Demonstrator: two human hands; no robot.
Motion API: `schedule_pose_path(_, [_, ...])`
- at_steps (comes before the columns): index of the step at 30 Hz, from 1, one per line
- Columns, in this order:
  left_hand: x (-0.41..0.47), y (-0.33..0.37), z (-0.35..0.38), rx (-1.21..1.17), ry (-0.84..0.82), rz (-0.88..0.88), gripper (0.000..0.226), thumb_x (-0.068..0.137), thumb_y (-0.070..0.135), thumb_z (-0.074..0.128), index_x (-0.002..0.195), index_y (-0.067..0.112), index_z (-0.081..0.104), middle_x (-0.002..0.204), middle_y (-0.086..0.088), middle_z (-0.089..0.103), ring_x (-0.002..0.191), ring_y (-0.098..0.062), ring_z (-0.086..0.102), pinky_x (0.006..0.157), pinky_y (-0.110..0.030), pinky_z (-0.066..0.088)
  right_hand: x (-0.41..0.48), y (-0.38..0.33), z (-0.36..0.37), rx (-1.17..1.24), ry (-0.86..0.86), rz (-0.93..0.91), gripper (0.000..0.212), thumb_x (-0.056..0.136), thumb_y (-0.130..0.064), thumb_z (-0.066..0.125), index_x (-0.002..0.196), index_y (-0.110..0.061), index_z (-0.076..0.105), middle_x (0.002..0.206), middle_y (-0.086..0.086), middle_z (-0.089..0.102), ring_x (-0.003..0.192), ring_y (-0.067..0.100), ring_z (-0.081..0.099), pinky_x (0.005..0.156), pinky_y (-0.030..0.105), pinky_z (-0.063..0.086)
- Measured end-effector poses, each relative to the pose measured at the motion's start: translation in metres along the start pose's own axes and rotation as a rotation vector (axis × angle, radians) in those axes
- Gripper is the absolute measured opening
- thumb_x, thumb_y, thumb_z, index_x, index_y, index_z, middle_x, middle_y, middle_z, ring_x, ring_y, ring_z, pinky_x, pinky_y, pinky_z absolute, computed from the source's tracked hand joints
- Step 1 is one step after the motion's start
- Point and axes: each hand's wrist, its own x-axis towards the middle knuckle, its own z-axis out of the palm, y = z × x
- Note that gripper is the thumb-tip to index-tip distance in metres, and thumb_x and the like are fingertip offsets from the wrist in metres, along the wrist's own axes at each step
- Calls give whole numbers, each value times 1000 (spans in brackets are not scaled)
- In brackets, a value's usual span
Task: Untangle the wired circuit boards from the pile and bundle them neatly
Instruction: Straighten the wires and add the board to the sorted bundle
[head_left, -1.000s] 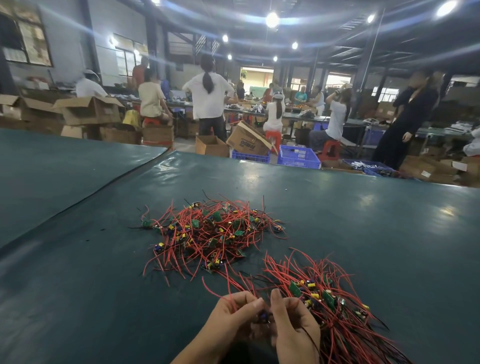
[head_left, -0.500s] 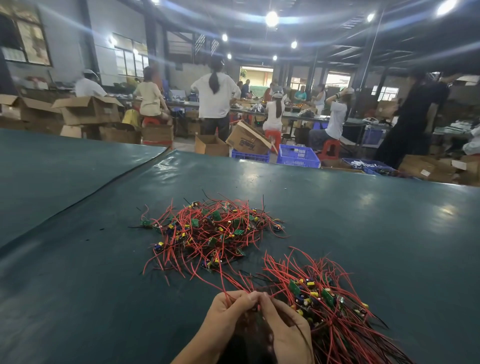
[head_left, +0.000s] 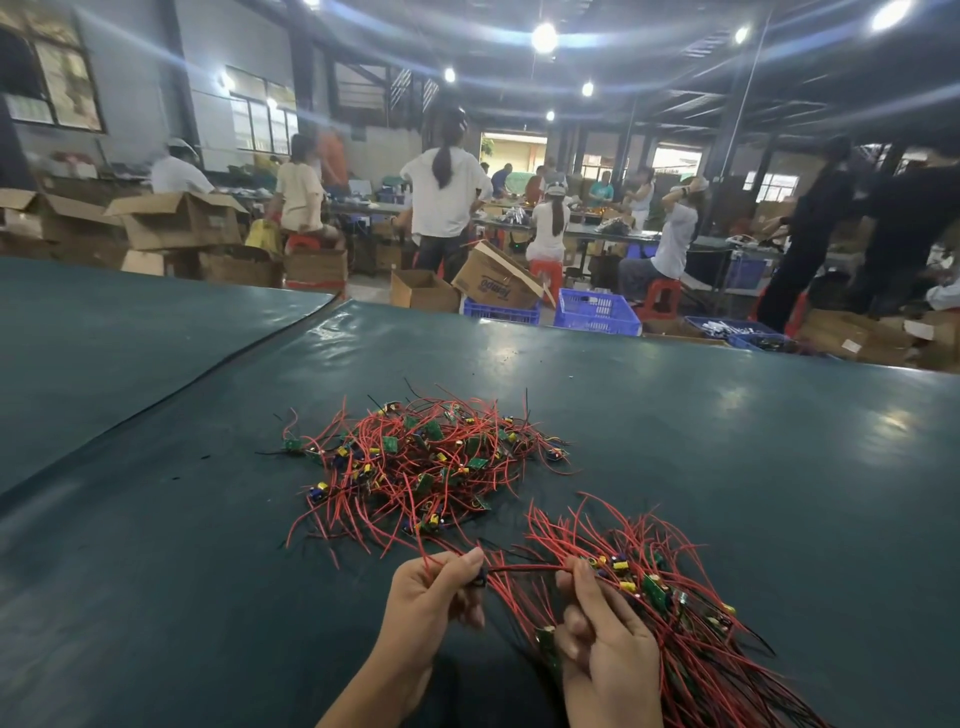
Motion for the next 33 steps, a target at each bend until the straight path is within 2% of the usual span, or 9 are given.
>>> schedule_pose_path(8, [3,3,-12,-173,81,-69,31,70,34,65,54,9,56,48,-15,51,40,-16,48,43,-22,43,2,-5,-4,81,-85,-151,26,84,-2,58,70,-12,79,69,10,72,34,7,42,32,17,33])
schedule_pose_path(10, [3,2,-8,-193,74,-78,30,72,36,65,55,12,58,51,-13,54,42,-16,48,42,-22,40,0,-1,-2,53,-135,-147,18,79,-8,62,87,-13,77,84,11,75,35,7,41,31,18,33])
schedule_pose_path(13, [1,-1,3,-184,56,-62,29,74,34,62,52,16,61,55,-12,58,41,-15,49,40,-20,36,-4,11,-1,-22,-168,-85,58,71,-14,67,128,-8,56,101,12,74,37,9,41,31,19,35])
schedule_pose_path(16, [0,-5,10,-137,48,-27,30,77,31,59,53,14,65,57,-13,61,40,-14,49,40,-21,35,-8,22,1,-182,-149,-48,81,75,-11,69,147,-4,31,88,8,76,34,10,42,29,19,33])
schedule_pose_path(19, [-1,-4,10,-127,86,3,29,78,28,59,61,6,64,58,-16,62,39,-14,49,38,-20,35,-8,29,-4,-268,-140,-46,80,86,-11,66,152,-9,21,67,8,70,30,11,37,27,20,31])
schedule_pose_path(24, [0,-3,4,-87,52,3,27,78,28,60,57,12,66,56,-10,61,45,-15,51,46,-24,39,-14,28,6,-299,-222,-65,23,79,-20,67,99,-16,77,49,8,52,31,9,36,31,18,30])
schedule_pose_path(27, [-6,-4,9,9,-95,14,36,78,35,69,57,7,62,53,-13,53,50,-21,46,49,-28,38,-13,35,9,-353,-188,-152,22,84,-8,66,77,-23,81,46,8,51,37,8,42,37,17,37])
schedule_pose_path(30, [-7,-3,11,23,-156,-7,61,74,42,69,70,-17,54,56,-14,52,50,-22,46,51,-28,38,-13,34,11,-405,-154,-204,21,81,-11,68,70,-25,81,49,15,57,42,12,46,43,20,41])
schedule_pose_path(33, [-8,1,9,27,-160,-6,68,70,45,66,76,-21,54,59,-16,55,52,-20,51,53,-25,43,-13,32,10,-443,-135,-226,16,77,-15,73,67,-24,80,59,20,65,54,22,54,55,30,48])
